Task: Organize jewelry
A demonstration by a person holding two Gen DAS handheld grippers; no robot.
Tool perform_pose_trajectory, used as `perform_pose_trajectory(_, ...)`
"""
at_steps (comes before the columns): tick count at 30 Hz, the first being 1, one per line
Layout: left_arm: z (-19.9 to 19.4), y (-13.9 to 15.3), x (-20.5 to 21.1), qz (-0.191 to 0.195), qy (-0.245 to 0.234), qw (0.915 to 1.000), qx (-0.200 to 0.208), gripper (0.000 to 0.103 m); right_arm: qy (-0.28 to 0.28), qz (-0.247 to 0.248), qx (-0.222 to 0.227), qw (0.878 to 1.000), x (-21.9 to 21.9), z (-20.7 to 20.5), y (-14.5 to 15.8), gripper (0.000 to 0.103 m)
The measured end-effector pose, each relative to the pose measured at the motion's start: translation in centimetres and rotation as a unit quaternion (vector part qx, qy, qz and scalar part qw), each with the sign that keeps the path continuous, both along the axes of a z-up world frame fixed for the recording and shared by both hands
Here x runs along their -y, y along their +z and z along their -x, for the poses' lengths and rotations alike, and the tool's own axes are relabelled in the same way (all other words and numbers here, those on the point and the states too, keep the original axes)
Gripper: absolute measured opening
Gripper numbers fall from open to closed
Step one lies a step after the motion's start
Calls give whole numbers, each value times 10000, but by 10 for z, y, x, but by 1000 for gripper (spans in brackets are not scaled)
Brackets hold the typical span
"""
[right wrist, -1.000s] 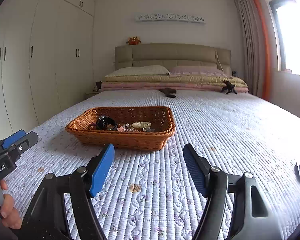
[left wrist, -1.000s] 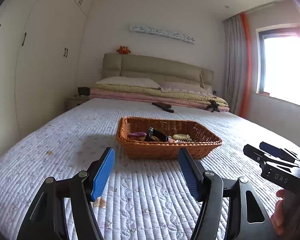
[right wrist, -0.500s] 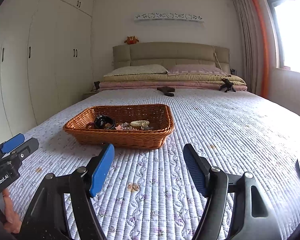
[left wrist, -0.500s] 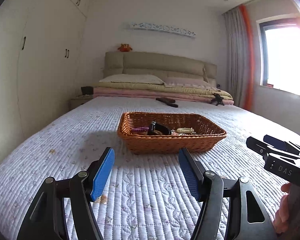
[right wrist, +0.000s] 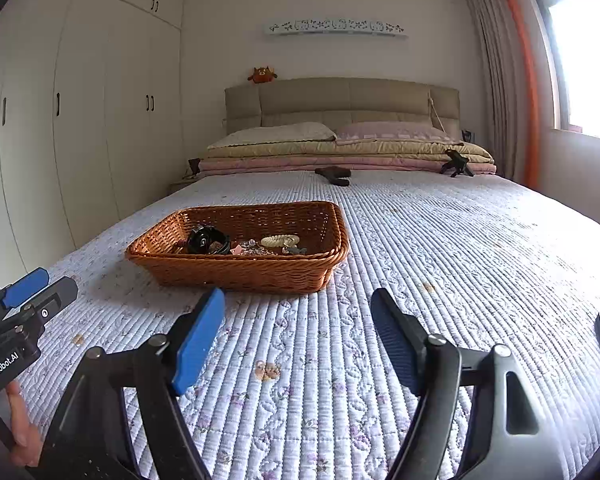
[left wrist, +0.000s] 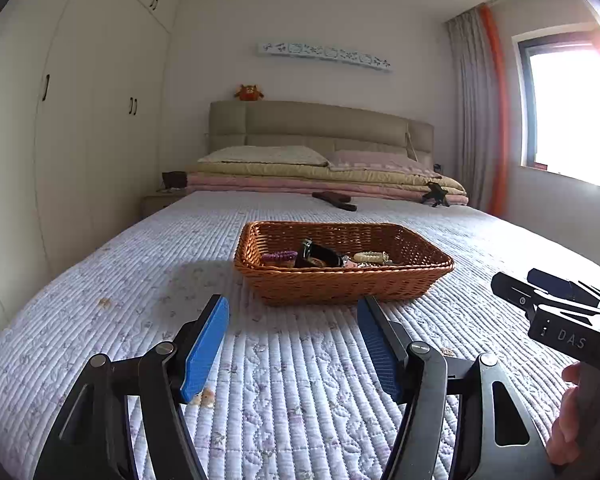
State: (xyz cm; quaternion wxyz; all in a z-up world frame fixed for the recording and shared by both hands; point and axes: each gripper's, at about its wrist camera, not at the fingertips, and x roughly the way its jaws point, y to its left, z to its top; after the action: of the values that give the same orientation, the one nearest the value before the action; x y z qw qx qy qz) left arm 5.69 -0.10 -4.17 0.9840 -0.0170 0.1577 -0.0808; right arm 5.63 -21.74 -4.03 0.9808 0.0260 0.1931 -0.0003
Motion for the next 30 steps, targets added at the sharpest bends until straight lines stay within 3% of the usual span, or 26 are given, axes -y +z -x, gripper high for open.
perform_pose_trajectory(30,-3,-2,1,-29,-37,10000,-42,68,14,9,-43,10000,-1,-1,-2,78)
